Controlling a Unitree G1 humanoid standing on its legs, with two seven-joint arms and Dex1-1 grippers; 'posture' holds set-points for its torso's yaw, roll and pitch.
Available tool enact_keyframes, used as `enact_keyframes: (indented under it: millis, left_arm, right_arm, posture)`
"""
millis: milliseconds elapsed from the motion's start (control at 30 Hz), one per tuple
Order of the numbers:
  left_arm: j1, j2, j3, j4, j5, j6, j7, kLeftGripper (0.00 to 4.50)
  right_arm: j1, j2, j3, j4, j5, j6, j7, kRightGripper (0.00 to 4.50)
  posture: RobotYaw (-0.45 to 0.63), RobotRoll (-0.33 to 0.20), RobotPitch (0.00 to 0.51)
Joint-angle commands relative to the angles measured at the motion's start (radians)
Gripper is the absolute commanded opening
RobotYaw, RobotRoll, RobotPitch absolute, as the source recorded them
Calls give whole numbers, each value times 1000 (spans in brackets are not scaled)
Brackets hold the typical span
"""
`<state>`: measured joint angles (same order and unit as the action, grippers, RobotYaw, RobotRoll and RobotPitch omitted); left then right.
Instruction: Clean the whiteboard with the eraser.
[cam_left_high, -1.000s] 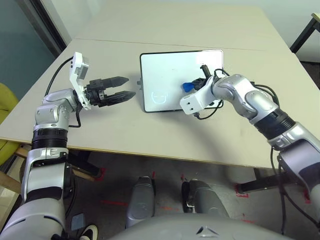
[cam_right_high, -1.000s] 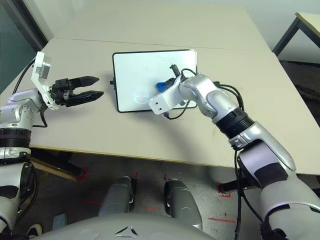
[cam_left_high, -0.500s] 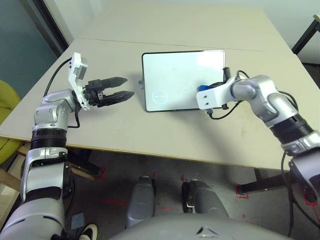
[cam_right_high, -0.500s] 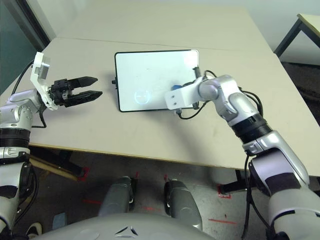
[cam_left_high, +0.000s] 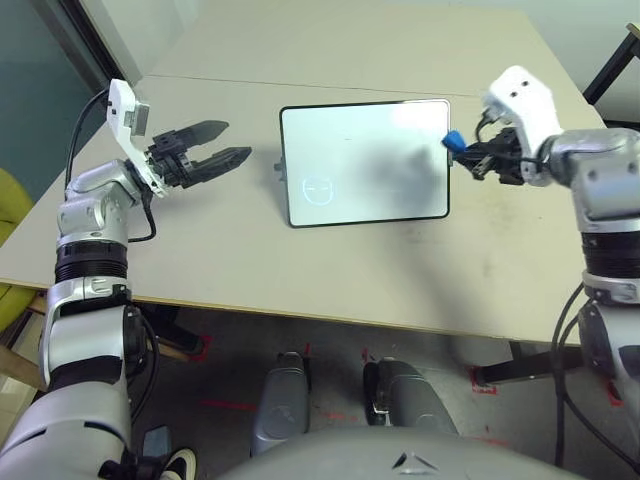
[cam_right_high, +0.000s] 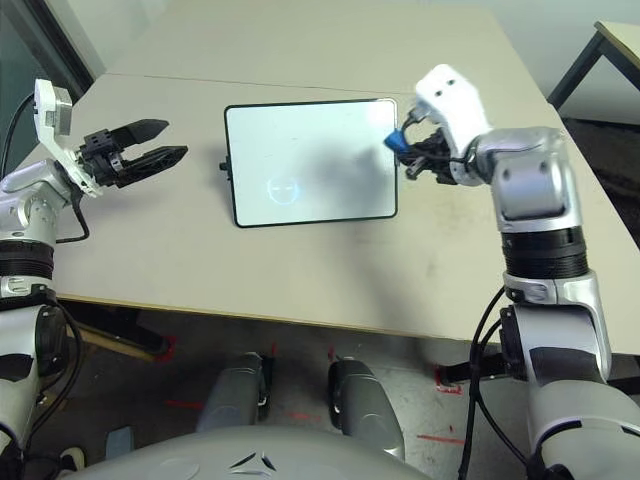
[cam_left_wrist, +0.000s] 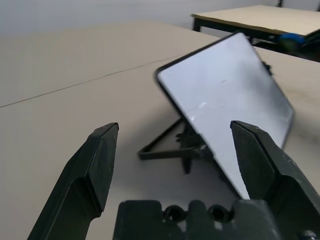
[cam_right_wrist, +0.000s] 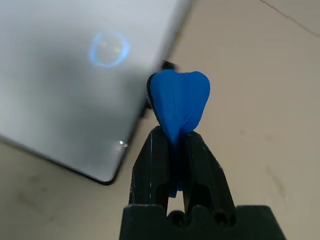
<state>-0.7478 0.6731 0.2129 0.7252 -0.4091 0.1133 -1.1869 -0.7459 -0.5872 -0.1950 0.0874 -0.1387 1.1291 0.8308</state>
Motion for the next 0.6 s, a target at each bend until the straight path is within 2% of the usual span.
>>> enact_keyframes:
  millis: [33,100,200,567,600]
  left_arm:
    - [2,4,8,22,21,-34,14,4500]
    - [1,2,9,28,23,-41,18,4500]
    - [-1,1,7,34,23,-45,18,4500]
    - [16,-1,2,28,16,-30,-2,4500]
    - [16,-2,3,30,16,-29,-1,4500]
  right_arm:
    - [42,23,-84,80,13,51,-158,141]
    - [57,45,-108,121,24,73,-223,141]
    - [72,49,-90,156,38,75,-277,141]
    - [27,151,-133,219,129,235,-457,141]
    - [20,159,-148,228,131,242,-482,491]
  posture:
    - [180,0,96]
    - [186,0,95]
    - [192,0,94]
    - [201,0,91]
    - [200,0,91]
